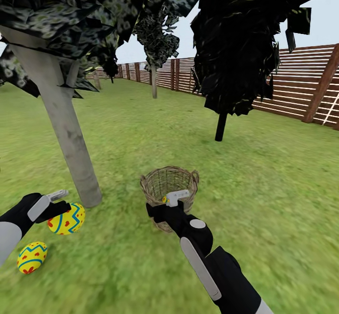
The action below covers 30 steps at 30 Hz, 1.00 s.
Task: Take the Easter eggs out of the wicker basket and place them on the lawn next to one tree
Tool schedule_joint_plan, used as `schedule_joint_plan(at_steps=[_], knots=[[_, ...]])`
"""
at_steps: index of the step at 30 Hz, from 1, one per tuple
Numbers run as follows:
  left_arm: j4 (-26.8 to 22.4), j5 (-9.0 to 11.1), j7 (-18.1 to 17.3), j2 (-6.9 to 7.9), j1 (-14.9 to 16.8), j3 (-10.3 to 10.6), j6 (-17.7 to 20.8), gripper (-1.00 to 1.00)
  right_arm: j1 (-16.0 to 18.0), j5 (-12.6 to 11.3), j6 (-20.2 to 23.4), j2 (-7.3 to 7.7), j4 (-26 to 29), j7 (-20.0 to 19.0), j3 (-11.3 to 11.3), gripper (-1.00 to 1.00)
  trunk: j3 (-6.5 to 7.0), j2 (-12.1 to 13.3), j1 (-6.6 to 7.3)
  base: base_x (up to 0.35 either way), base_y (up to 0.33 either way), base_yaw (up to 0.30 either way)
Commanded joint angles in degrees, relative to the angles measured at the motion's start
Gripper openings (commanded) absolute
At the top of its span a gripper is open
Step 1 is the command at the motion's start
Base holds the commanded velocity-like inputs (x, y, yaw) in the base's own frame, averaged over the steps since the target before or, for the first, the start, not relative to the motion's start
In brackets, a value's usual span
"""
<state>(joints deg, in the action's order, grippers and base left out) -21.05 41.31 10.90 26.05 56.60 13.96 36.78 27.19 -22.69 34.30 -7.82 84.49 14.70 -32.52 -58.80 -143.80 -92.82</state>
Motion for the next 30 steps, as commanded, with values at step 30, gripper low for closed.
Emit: schedule_joint_plan(at_steps=[30], knots=[[-0.13, 0.5, 1.05, 0.12, 0.0, 0.15, 0.09, -1.0, 0.06, -0.69, 0.16, 0.0, 0.06, 0.52, -0.18, 1.0, -4.05, -0.27, -0.45, 0.0, 0.036, 0.0]])
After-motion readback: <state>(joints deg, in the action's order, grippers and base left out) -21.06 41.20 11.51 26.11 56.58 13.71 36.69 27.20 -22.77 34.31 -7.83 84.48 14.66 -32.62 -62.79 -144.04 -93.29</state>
